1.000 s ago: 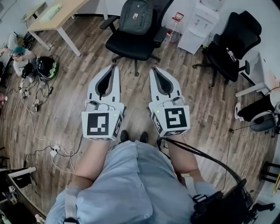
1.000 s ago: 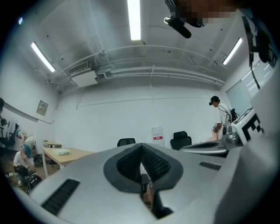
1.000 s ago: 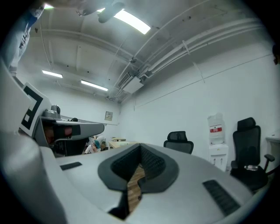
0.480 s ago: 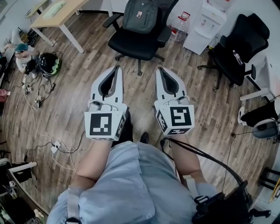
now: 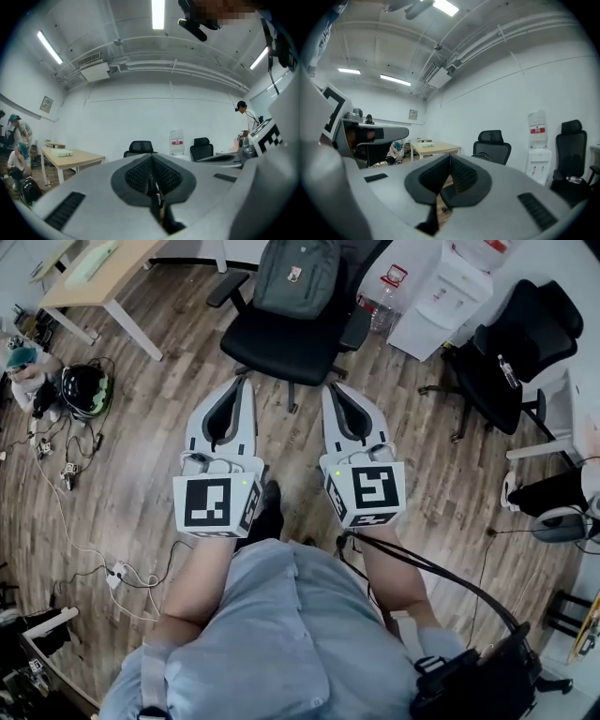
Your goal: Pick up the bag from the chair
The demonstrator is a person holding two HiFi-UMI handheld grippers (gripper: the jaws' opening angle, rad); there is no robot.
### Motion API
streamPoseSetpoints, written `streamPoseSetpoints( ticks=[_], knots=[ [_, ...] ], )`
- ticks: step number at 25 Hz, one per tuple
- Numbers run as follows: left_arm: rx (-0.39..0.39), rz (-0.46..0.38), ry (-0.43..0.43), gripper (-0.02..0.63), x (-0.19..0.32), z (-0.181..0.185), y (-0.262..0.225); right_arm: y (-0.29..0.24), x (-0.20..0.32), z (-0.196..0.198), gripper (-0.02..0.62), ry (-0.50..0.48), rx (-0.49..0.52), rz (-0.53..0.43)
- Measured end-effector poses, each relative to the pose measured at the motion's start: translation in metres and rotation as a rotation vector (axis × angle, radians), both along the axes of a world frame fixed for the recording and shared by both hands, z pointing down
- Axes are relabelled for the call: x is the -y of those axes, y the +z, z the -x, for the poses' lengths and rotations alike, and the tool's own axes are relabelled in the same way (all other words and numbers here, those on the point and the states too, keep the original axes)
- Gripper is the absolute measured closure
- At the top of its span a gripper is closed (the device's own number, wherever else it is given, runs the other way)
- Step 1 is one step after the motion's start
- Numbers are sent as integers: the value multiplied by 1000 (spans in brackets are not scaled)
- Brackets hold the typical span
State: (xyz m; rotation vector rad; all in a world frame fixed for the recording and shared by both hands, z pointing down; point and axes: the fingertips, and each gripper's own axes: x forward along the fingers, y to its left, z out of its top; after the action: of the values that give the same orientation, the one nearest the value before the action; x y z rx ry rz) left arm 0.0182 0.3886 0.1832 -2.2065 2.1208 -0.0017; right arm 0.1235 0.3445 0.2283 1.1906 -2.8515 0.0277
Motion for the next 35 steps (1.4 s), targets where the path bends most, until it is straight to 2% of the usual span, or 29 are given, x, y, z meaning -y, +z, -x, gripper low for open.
streamPoseSetpoints(
  ticks=[3,9,14,24,35],
  knots=[
    [-4,-17,24,606,31,19,-9,-3,34,17,594,20,30,25],
    [23,-66,48,606,72,59,-27,-20,77,55,594,56,39,-27],
    [10,-69,45,606,95,84,-27,-29,95,72,594,67,31,-51],
    [-2,-11,87,606,154,89,0,-9,145,74,594,107,13,-12],
    [36,55,123,606,281,79,17,13,272,64,594,140,40,63]
  ],
)
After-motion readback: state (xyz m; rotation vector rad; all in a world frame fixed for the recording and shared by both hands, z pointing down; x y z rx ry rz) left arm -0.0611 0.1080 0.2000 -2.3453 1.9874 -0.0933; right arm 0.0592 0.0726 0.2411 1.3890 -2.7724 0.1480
